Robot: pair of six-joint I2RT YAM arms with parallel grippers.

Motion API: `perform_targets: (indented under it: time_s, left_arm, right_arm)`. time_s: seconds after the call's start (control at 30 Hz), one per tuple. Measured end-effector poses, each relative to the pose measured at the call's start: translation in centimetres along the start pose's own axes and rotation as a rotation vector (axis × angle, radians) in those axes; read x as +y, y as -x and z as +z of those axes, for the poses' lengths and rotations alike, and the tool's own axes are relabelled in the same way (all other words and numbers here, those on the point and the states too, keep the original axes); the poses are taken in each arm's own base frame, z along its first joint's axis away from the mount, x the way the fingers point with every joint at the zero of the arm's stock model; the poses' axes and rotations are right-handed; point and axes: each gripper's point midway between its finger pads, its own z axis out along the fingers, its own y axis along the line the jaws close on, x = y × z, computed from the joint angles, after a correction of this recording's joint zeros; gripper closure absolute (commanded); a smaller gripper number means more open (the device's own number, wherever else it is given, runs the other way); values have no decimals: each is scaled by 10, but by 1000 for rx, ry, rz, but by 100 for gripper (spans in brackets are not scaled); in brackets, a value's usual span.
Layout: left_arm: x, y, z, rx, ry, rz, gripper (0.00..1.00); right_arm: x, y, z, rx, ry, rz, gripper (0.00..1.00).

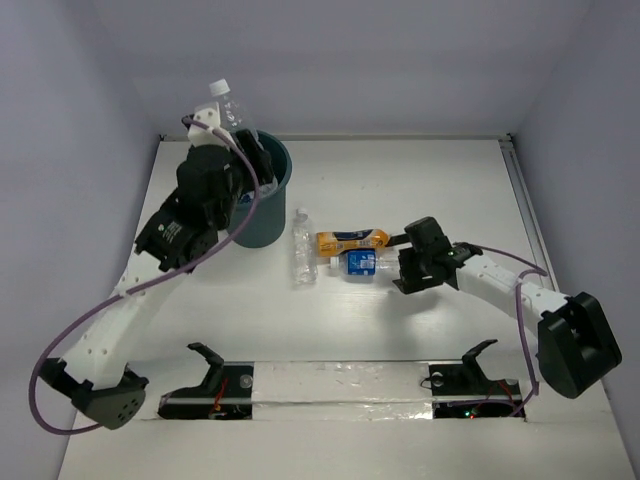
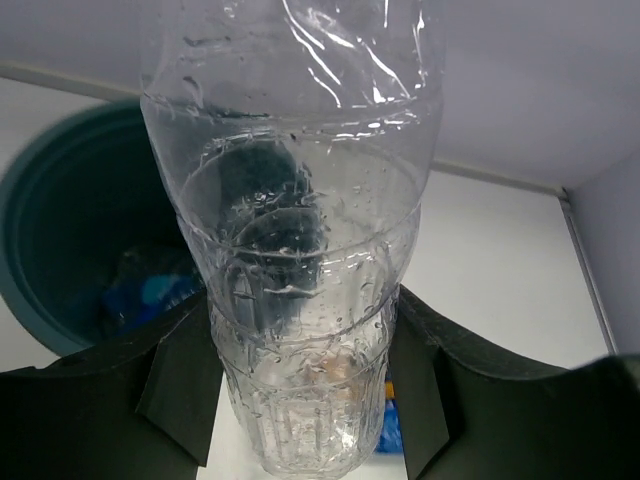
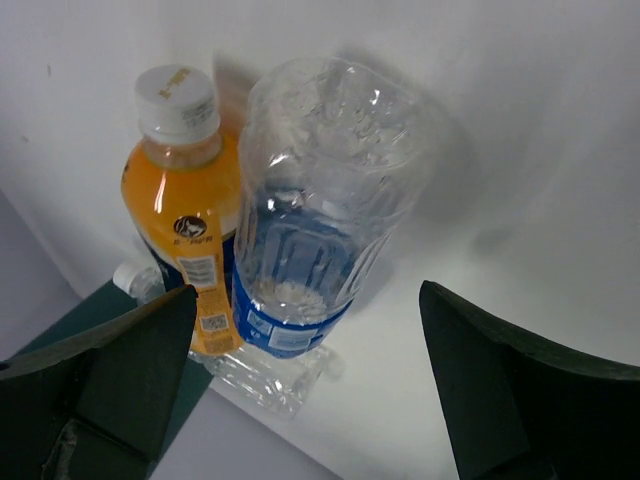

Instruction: Put the plastic bottles in the bin

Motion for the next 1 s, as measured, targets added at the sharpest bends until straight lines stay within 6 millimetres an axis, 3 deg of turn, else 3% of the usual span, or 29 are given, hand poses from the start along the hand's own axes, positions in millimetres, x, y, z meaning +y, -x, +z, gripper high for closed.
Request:
perform_targets:
  time_s: [0.13,0.23,0.33,0.57,0.67,0.7,0.8,0.9,1.0]
  left_arm:
    - [19,30,31,-25,24,-1,54]
    - [38,37,47,-16,45,-4,54]
    - [54,32,63,15,68,-8,54]
    - [74,-7,93,96,77,-10,52]
    - [84,-28,103,122,93,4,41]
    - [88,-36,105,130,103,12,30]
    - [102,-57,107,135,130,28,14]
    - [114,-74,102,147,160,37,9]
    - [114,-68,96,118,154,36,6]
  right_arm:
    - [-8,1,12,-10,-50,41,4]
    - [-14,3,20,-21,-83,52,5]
    - [-19,6,26,-34,-105,50,7]
    - [-25,14,34,-52,-141,28,11]
    - [-27,19,36,-57,-148,15,12]
    - [-28,19,37,-58,-152,9,12]
    - [-32,21,40,-60,-167,-8,19]
    - [-34,21,40,-59,-171,-26,28]
    - [-36,22,38,-62,-170,-40,32]
